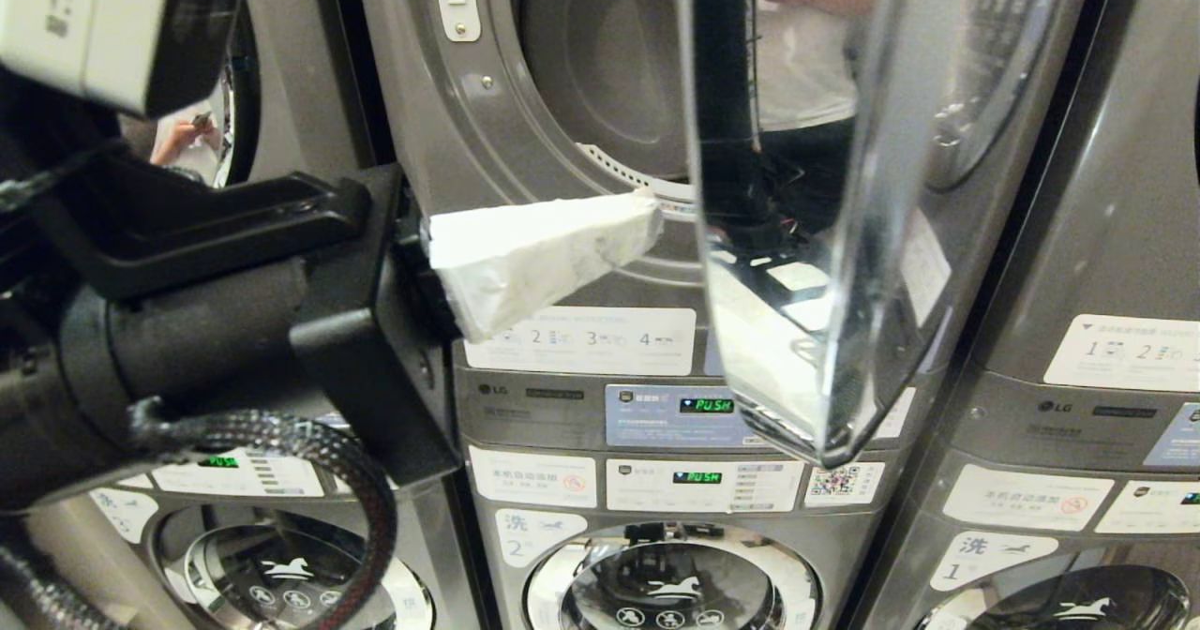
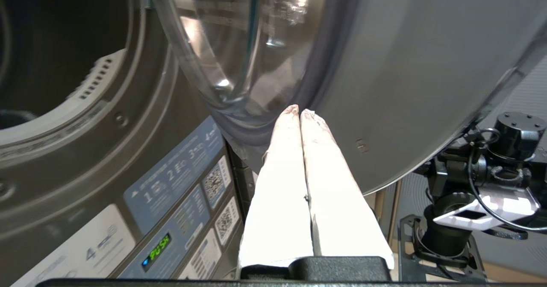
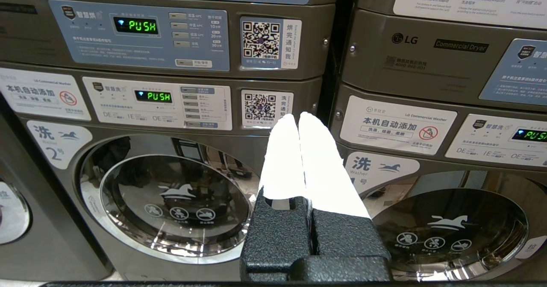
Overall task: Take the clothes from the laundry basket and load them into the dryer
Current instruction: Open the dryer
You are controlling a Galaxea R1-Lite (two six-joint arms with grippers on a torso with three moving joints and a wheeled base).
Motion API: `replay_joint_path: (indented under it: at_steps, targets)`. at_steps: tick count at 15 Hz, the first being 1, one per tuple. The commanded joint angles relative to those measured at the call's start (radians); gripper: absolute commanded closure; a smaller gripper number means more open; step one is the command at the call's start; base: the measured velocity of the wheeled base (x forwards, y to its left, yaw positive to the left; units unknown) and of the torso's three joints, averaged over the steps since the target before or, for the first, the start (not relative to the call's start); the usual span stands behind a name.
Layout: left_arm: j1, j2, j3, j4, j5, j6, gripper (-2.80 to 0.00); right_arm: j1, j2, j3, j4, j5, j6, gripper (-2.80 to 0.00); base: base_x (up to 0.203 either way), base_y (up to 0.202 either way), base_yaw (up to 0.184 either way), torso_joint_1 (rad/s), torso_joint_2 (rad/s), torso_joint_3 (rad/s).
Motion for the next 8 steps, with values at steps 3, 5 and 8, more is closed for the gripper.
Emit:
replay_joint_path:
  at_steps: [3, 5, 8]
  targets:
    - [-0.06, 0.069, -0.056, -0.004, -0.001, 0.008, 0.0, 0.0, 0.001, 0.0, 0.0, 0.0, 0.004, 0.0, 0.0, 0.0, 0.0, 0.0, 0.0, 0.0]
    - [-0.094, 0.107, -0.095, -0.003, 0.017, 0.008, 0.0, 0.0, 0.001, 0.0, 0.0, 0.0, 0.006, 0.0, 0.0, 0.0, 0.0, 0.0, 0.0, 0.0]
    - [-0.157, 0.153, -0.134, -0.003, 0.043, 0.009, 0.0, 0.0, 0.001, 0.0, -0.001, 0.0, 0.01, 0.0, 0.0, 0.0, 0.0, 0.0, 0.0, 0.0]
